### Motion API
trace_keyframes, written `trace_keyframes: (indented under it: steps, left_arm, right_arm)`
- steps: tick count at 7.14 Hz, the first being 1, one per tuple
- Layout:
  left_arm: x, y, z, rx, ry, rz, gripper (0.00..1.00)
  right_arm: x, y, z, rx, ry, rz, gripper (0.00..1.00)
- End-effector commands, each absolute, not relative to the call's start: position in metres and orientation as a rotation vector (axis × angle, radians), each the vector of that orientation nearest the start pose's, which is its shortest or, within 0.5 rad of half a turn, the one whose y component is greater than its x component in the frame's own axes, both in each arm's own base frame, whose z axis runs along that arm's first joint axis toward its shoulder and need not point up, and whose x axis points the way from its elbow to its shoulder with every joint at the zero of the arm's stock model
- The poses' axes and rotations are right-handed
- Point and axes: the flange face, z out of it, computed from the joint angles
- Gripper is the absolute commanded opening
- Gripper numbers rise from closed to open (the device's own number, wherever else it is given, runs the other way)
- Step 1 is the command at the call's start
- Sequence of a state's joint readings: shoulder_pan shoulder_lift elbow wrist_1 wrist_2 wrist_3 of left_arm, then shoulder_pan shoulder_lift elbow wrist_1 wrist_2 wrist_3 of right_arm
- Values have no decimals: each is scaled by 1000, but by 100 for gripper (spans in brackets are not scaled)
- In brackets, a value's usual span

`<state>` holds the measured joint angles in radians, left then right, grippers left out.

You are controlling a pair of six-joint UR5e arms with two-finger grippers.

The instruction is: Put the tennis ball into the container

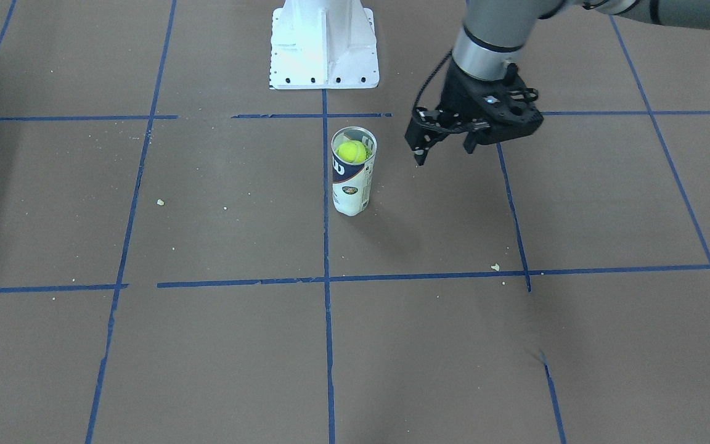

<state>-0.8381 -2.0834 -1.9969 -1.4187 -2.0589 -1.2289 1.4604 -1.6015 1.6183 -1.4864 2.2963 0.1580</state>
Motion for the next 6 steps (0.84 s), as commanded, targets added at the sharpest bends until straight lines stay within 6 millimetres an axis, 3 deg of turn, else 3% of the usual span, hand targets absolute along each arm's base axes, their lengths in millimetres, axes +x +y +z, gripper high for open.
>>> trace_keyframes:
  steps: [1,3,4,5,6]
  left_arm:
    - [191,-501,346,138,863,-50,100]
    - [56,-507,471,201,737,120,100]
    - [2,-507,533,199,709,203,100]
    - [-56,-508,584,193,686,202,100]
    - [-101,-507,622,166,678,145,100]
  right_arm:
    - [13,-490,645,-1,-731,9,100]
    - [13,-490,645,-1,-731,9,100]
    - [13,-490,645,0,-732,8,100]
    - [13,-490,645,-1,-731,9,100]
    - [13,-490,645,-2,-731,7,100]
